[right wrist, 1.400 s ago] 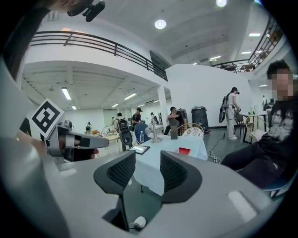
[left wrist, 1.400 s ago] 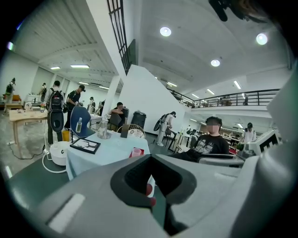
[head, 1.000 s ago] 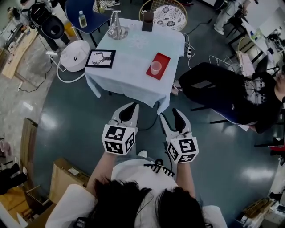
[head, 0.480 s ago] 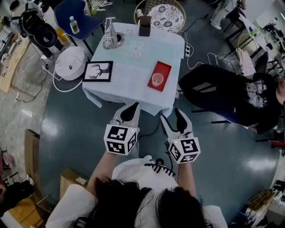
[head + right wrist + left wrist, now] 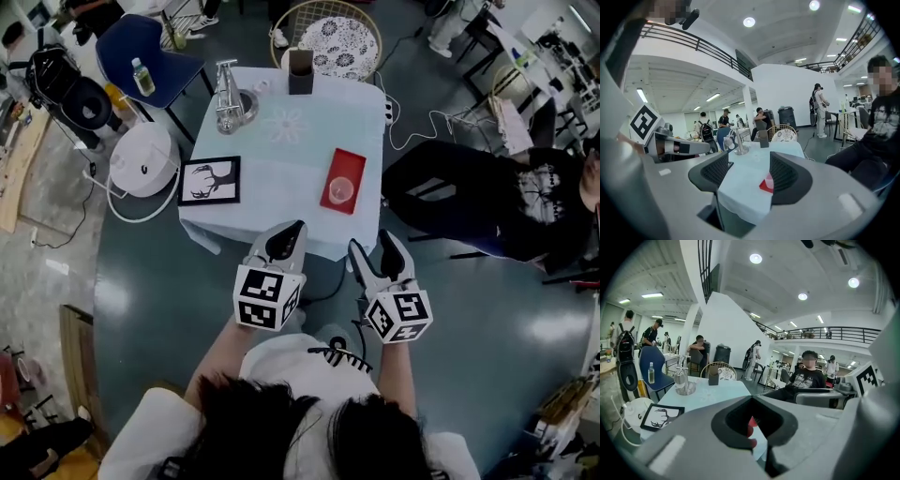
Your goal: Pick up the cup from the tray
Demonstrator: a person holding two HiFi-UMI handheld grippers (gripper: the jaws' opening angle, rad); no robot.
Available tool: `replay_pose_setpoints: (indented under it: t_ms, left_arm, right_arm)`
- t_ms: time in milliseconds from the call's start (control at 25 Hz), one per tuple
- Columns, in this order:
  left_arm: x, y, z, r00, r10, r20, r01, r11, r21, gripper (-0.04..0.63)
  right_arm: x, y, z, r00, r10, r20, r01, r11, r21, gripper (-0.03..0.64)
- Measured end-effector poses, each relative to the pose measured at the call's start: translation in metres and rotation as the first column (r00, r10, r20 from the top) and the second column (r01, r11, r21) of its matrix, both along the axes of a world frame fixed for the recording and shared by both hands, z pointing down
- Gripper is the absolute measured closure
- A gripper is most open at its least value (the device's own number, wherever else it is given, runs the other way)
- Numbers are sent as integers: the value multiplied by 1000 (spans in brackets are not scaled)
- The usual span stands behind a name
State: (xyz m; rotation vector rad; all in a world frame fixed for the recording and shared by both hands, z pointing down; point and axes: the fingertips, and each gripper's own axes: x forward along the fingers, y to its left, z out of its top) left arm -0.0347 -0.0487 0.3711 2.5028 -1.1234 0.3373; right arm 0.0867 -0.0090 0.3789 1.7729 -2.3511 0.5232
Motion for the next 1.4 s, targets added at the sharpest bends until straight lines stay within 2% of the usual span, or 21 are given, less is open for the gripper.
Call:
replay_pose_setpoints:
  t_ms: [240, 360, 560, 760, 840, 960, 1160, 1400]
  left_arm:
    - [-10, -23, 1, 1000, -1, -14, 1, 1000, -10, 595]
    - [-7, -28, 0, 1000, 5, -21, -5, 1000, -13, 595]
    - [-2, -35, 4, 1000, 17, -13, -18, 1000, -23, 595]
    - [2, -49, 9, 1000, -4, -22, 3, 1000, -31, 595]
    - [7, -56, 13, 1000, -8, -1, 7, 1000, -29, 595]
    - [17, -65, 17, 997, 5, 72, -5, 1000, -7, 595]
    - [24, -81, 28, 998, -24, 56, 27, 998, -52, 595]
    - [35, -96, 46, 996, -14, 85, 19, 998, -65, 595]
  right_arm:
    - [-2, -11, 1, 999, 27, 24, -27, 1000, -11, 331]
    - [-5, -14, 1, 999, -16, 30, 16, 1000, -18, 276]
    - [-10, -25, 8, 997, -58, -52, 57, 998, -26, 244]
    - [-9, -43, 13, 995, -65, -80, 65, 998, -5, 204]
    - [-4, -53, 17, 995, -65, -81, 64, 998, -6, 196]
    - [-1, -67, 21, 989, -105, -103, 104, 994, -14, 192]
    - [0, -90, 34, 984, -139, -113, 136, 990, -31, 182]
    - [6, -111, 61, 982, -145, -121, 139, 989, -56, 178]
